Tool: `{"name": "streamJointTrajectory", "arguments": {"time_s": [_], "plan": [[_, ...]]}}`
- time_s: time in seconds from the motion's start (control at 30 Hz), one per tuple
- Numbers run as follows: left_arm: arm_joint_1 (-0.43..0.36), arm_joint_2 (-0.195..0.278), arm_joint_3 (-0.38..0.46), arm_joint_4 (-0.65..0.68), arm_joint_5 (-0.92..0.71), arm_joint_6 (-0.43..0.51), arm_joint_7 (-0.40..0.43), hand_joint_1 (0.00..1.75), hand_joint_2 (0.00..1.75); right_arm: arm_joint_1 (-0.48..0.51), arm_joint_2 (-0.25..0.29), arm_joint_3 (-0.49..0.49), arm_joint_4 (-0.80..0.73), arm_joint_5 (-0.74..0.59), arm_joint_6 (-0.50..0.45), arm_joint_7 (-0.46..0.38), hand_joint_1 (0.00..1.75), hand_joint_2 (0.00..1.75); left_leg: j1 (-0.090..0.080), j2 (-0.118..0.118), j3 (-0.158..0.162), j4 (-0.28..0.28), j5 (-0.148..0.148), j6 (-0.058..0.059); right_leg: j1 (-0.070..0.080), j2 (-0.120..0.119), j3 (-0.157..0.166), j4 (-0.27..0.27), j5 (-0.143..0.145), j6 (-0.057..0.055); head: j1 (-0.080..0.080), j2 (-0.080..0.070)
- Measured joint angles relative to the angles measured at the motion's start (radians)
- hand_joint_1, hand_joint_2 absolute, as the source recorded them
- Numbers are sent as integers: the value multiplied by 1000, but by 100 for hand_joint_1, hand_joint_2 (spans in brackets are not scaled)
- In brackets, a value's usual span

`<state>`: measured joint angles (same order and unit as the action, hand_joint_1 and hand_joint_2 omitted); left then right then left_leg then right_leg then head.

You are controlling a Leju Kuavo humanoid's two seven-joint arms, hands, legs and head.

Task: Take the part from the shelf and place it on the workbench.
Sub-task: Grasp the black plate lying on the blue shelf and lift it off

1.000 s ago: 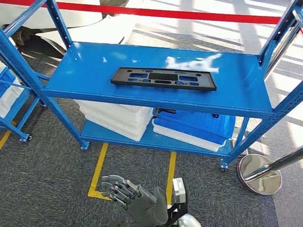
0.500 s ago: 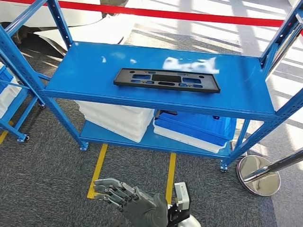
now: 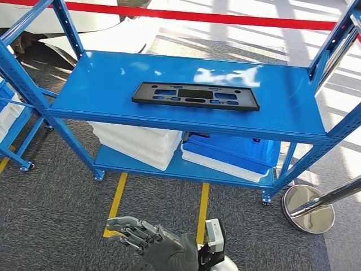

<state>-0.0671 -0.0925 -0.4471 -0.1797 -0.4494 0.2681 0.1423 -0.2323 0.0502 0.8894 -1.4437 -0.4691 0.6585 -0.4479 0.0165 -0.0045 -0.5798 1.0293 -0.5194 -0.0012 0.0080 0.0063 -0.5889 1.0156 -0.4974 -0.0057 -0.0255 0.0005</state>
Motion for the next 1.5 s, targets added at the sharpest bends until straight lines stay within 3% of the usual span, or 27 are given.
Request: {"name": "streamJointTrajectory", "arguments": {"time_s": [0.07,0.17,0.2,0.23,0.27,0.33,0.37,0.43,0.53,0.6,0.67,0.7,0.73,0.77,0.83,0.9,1.0,1.1,1.2,1.23,1.27,1.3,1.37,1.4,1.43,1.5], "plan": [[-1,0,5,0,0,-1,0,0,0,-2,0,2,-1,-1,0,0,0,0,0,0,-11,31,-26,-8,-5,-2,7,-12,4,-8,-1,0],[1,0,11,0,0,-1,0,0,0,-5,0,7,-1,-3,1,0,0,0,0,0,-94,204,-107,-13,-6,-4,12,-15,2,-14,-1,0],[2,0,11,1,0,-1,0,0,0,-5,0,8,-1,-3,1,0,0,0,0,0,-118,249,-117,-15,-6,-4,13,-15,1,-15,-1,0],[3,0,12,2,0,-1,0,0,0,-5,0,8,0,-3,1,0,0,0,1,0,-127,262,-108,-17,-6,-3,15,-14,-1,-16,-1,0],[3,0,13,2,0,-1,0,0,0,-5,0,8,0,-4,2,1,0,0,3,0,-118,235,-79,-18,-7,-1,18,-13,-4,-15,-1,0],[1,0,15,2,0,0,0,0,0,-6,0,9,0,-4,2,1,0,0,6,0,-67,118,-9,-20,-7,1,27,-8,-14,-9,-1,0],[0,0,17,2,0,0,-1,0,0,-6,0,9,0,-5,2,2,0,0,6,0,-41,62,11,-17,-6,2,29,-4,-20,-4,-1,0],[0,0,18,3,0,0,-3,0,0,-8,0,11,0,-6,3,2,0,0,2,-1,-20,19,11,-8,-3,2,29,1,-25,5,0,0],[3,0,20,3,0,0,-5,0,0,-10,0,13,-2,-7,4,2,0,0,0,-2,-14,11,8,9,-6,0,27,11,-36,16,0,0],[2,0,21,3,0,0,-6,0,0,-11,0,14,-2,-7,5,2,0,0,4,-1,-7,7,6,18,-9,-2,-7,85,-75,27,1,0],[1,0,21,3,0,0,-8,0,0,-11,0,15,-2,-8,5,2,0,0,4,-1,-2,7,1,25,-10,-2,-80,222,-125,34,2,0],[2,0,21,3,0,-1,-8,0,0,-11,-1,15,-2,-8,5,2,0,0,3,0,2,7,-2,27,-11,-2,-114,277,-136,35,2,0],[2,0,21,3,0,-1,-8,0,0,-11,-1,15,-1,-8,5,2,0,0,3,-1,6,7,-6,28,-11,-2,-133,300,-129,34,2,0],[3,0,22,3,0,-1,-8,0,0,-11,-1,16,-1,-9,5,2,0,0,2,-2,13,7,-11,27,-10,-2,-134,283,-102,32,2,0],[3,0,22,3,0,0,-9,0,0,-12,-1,17,-1,-9,5,2,0,0,2,-5,30,6,-23,23,-8,-2,-89,160,-20,22,2,0],[3,-1,22,4,0,0,-10,0,0,-13,-1,19,-1,-10,5,2,0,0,3,-6,41,3,-31,16,-1,-2,-45,57,27,11,2,0],[2,-2,22,5,-1,-2,-11,0,0,-13,-1,21,-1,-12,6,2,0,0,4,-3,43,-5,-36,2,7,-2,-35,25,19,-4,1,0],[0,-2,22,5,-1,-2,-11,0,0,-14,0,22,-2,-14,6,2,0,0,1,0,31,29,-63,-7,-2,-4,-15,-2,13,-15,-1,0],[2,-2,23,5,-1,-1,-11,0,0,-15,1,23,2,-16,7,2,0,0,1,0,-72,212,-129,-12,-3,-5,2,-9,5,-24,-3,0],[5,-2,23,5,-1,-1,-11,0,0,-14,1,23,3,-16,7,2,0,0,1,0,-107,263,-137,-14,-2,-4,6,-9,1,-25,-3,0],[6,-2,23,5,-1,-1,-11,0,0,-14,1,23,4,-16,7,2,0,0,2,0,-126,279,-124,-16,-1,-2,12,-9,-4,-25,-3,0],[7,-2,23,5,-1,-1,-11,0,0,-14,1,23,5,-16,7,2,0,0,2,0,-127,258,-92,-18,-2,0,21,-9,-10,-24,-3,0],[7,-2,23,5,-1,-1,-11,0,0,-14,0,23,6,-16,7,2,0,0,4,0,-84,137,-5,-18,-2,2,43,-8,-26,-17,-3,0],[6,-2,23,6,-1,-1,-11,0,0,-15,0,23,7,-16,7,2,0,0,3,0,-60,82,23,-16,-1,3,51,-7,-34,-12,-2,0],[5,-2,23,6,-1,-2,-12,0,0,-15,0,23,7,-16,7,2,0,0,2,-1,-44,44,33,-12,0,3,55,-5,-40,-7,-2,0],[6,-2,23,6,-1,-3,-13,0,0,-16,0,24,7,-17,7,2,0,0,-3,-2,-35,23,25,-2,2,2,53,-2,-45,1,-1,0]]}}
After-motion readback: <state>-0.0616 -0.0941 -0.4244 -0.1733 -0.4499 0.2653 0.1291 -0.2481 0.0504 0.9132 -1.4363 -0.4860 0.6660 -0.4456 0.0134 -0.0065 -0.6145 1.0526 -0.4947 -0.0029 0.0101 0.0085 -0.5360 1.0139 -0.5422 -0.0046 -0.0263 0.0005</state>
